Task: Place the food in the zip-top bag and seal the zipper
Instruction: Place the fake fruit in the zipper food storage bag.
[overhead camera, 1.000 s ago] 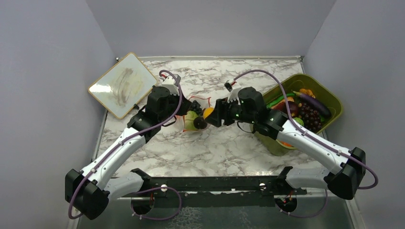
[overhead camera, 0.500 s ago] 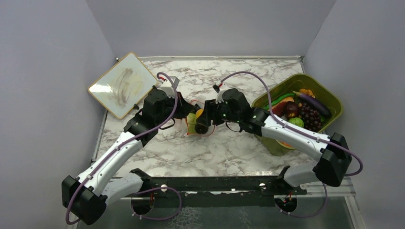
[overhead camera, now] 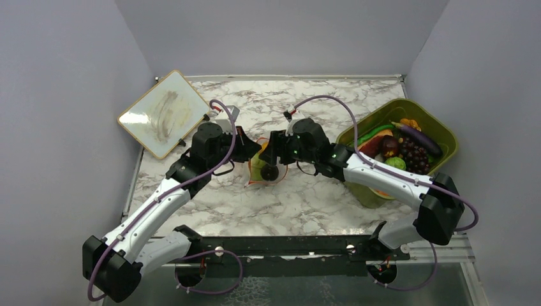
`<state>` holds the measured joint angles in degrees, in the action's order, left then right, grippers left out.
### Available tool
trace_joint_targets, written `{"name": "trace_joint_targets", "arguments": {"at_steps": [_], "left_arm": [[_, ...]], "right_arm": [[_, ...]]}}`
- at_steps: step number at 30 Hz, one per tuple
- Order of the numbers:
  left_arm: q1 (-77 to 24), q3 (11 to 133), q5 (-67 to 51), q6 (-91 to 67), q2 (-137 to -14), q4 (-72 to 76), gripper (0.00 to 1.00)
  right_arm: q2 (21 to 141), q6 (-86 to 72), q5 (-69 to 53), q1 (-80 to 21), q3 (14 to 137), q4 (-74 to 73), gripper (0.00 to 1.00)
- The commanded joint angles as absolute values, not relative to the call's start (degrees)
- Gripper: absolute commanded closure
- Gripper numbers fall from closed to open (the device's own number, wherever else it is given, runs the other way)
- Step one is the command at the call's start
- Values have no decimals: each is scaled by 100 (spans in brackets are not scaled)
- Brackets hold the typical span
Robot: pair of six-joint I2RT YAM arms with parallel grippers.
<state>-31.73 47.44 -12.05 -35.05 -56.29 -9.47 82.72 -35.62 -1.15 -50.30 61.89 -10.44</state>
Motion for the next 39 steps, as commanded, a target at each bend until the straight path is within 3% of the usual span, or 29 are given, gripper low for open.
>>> {"name": "trace_joint_targets", "arguments": {"at_steps": [1, 7, 17, 23, 29, 39], "left_arm": [[-3190, 4677, -1265, -3471, -5553, -713, 100], [-3190, 4789, -1226, -3312, -5662, -782, 100], [-3192, 4822, -1064, -2767, -5452, -927, 100], [-3191, 4718, -931, -2224, -5175, -904, 100], [-3190, 4640, -1226, -1556, -5026, -887, 100], [-3189, 4187, -1592, -1170, -4854, -592, 100]], "right_arm": [[8111, -3590, 180, -5080, 6255, -1008, 35], [7930, -3560, 98, -5080, 6215, -1203, 26], [7686, -3077, -318, -5080, 6649, -1870, 26], [7457, -2763, 472, -5080, 7051, -2733, 25], [7449, -2694, 1643, -4978, 7609, -3615, 15], [7294, -2598, 2075, -3712, 7842, -4140, 9]]}}
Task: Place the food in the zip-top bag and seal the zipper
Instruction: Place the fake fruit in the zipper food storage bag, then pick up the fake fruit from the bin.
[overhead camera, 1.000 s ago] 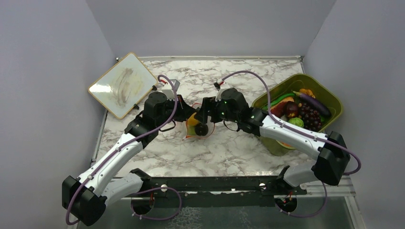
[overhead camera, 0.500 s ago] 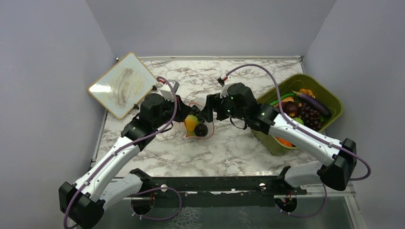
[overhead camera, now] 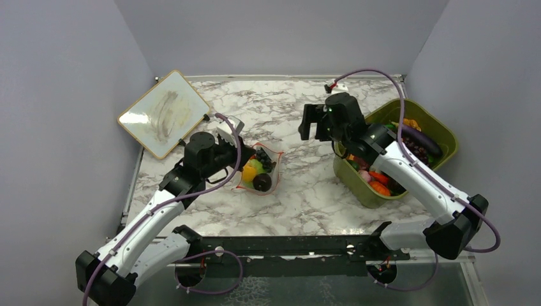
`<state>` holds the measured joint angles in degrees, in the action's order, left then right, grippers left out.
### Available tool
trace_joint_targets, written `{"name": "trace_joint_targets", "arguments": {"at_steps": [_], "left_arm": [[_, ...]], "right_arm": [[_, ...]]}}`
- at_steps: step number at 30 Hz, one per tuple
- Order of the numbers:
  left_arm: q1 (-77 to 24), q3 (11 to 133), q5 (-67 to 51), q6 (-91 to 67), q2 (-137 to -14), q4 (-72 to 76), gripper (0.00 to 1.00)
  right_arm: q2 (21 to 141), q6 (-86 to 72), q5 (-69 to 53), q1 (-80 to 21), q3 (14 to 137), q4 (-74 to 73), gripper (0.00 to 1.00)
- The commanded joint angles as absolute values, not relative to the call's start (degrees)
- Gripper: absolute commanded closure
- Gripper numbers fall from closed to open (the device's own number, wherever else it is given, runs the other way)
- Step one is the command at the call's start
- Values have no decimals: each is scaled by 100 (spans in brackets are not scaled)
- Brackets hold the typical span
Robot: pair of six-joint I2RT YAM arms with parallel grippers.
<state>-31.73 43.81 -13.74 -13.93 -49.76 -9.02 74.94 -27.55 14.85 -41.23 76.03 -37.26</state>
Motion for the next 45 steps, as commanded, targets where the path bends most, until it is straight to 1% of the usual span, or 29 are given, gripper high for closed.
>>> {"name": "trace_joint_targets", "arguments": {"at_steps": [1, 3, 7, 11, 15, 17, 20, 26, 30, 36, 41, 45], "left_arm": [[-3190, 4169, -1596, -1169, -4844, -577, 100], [-3190, 4159, -1590, -1168, -4836, -588, 100], [-3196, 4127, -1627, -1220, -4809, -538, 100], [-3191, 4097, -1601, -1230, -4814, -532, 100], [-3199, 4103, -1610, -1195, -4798, -561, 100], [-3199, 4097, -1649, -1212, -4798, -551, 100], [-3199, 4062, -1658, -1219, -4853, -560, 100], [-3210, 4061, -1672, -1235, -4839, -541, 100], [-3226, 4063, -1657, -1221, -4884, -555, 100], [-3235, 4067, -1620, -1222, -4893, -555, 100], [-3245, 4061, -1628, -1239, -4927, -555, 100], [-3243, 4069, -1615, -1239, -4963, -563, 100]], "right_arm": [[7314, -2547, 2281, -3607, 7928, -4244, 9], [7380, -2449, 2673, -3339, 8060, -4424, 9], [7438, -2121, 2794, -2639, 8114, -4405, 9], [7552, -1757, 3247, -2117, 8269, -4352, 7], [7769, -1423, 3412, -1770, 8529, -4408, 4], [7917, -1246, 3492, -1645, 8572, -4442, 1], [8034, -1335, 3339, -1378, 8651, -4590, 0], [8003, -1096, 3239, -811, 8024, -4100, 0], [8174, -1078, 2572, -83, 7663, -4038, 0], [8199, -721, 2287, 219, 6940, -3467, 0], [8423, -854, 1962, 354, 6709, -3454, 9], [8590, -766, 1787, 386, 6516, -3300, 20]]}}
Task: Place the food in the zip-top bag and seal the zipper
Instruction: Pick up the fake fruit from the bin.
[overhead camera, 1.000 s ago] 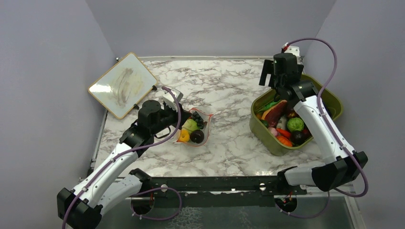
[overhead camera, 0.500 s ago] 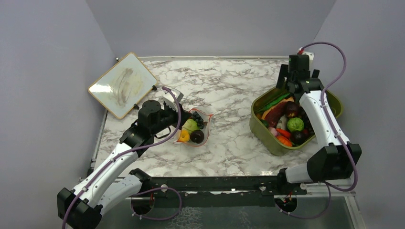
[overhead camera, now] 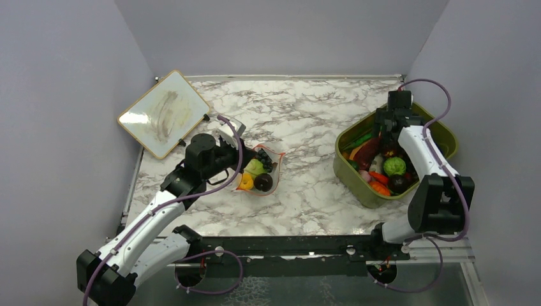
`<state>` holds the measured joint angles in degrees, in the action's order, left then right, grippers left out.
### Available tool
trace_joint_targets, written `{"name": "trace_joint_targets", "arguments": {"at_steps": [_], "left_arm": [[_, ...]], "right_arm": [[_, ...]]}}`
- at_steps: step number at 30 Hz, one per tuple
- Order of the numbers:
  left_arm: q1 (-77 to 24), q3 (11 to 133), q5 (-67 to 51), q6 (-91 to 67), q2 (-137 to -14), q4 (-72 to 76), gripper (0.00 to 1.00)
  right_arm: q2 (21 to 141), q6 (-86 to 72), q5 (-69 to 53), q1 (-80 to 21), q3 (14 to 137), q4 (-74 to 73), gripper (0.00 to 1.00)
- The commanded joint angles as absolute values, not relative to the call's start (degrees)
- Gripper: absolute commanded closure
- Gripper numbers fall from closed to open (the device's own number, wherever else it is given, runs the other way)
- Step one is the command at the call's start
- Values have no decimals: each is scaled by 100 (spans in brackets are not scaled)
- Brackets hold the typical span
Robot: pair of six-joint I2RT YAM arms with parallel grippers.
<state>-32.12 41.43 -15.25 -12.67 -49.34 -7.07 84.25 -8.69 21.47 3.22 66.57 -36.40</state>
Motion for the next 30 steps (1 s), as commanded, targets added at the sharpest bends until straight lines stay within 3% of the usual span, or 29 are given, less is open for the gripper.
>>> {"name": "trace_joint_targets", "arguments": {"at_steps": [1, 13, 20, 30], "left_arm": [[-3243, 4070, -1619, -1239, -4980, -558, 100], [-3243, 4087, -1535, -1214, -4854, -583, 100], [-3243, 4066, -1536, -1205, -4729, -605, 100], [-3260, 4061, -1441, -1178, -4671, -661, 100]], "right_arm": [[8625, -747, 1748, 387, 6480, -3247, 21], [9227, -845, 2139, 387, 6703, -3510, 14], [9013, -906, 2076, 387, 6578, -3468, 27], [8799, -1162, 2157, 387, 6767, -3735, 36]]}}
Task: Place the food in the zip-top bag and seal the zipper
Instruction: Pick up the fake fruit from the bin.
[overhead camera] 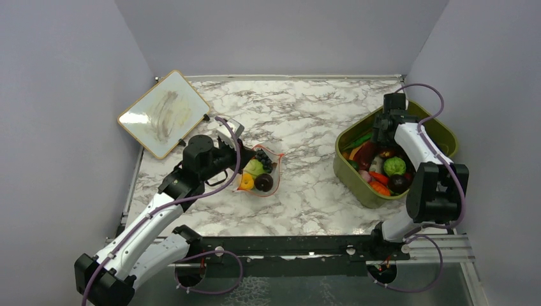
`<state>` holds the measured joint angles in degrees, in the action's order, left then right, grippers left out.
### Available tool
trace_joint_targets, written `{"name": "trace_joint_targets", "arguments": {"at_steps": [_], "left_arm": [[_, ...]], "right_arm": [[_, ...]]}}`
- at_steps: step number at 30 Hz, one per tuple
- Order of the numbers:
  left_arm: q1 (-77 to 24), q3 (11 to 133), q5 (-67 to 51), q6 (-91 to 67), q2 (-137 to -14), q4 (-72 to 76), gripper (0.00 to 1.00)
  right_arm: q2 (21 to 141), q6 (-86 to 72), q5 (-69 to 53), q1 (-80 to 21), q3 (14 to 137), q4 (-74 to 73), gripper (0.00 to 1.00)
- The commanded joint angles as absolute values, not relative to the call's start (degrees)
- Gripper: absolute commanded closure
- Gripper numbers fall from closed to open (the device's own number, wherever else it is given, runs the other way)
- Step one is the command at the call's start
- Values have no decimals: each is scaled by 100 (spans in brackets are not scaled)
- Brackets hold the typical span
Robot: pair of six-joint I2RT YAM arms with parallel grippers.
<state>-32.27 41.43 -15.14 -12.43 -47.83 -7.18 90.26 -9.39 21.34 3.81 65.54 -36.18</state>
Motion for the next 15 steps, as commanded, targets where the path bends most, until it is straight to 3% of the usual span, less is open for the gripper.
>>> {"name": "trace_joint_targets", "arguments": {"at_steps": [1, 15], "left_arm": [[-3261, 4061, -1429, -1178, -4682, -659, 100], [-3296, 4060, -1399, -1178, -4641, -662, 100]], "right_arm": [[8781, -1207, 2184, 387, 6781, -3750, 37], [8347, -1328, 2140, 369, 7479, -4294, 43]]}}
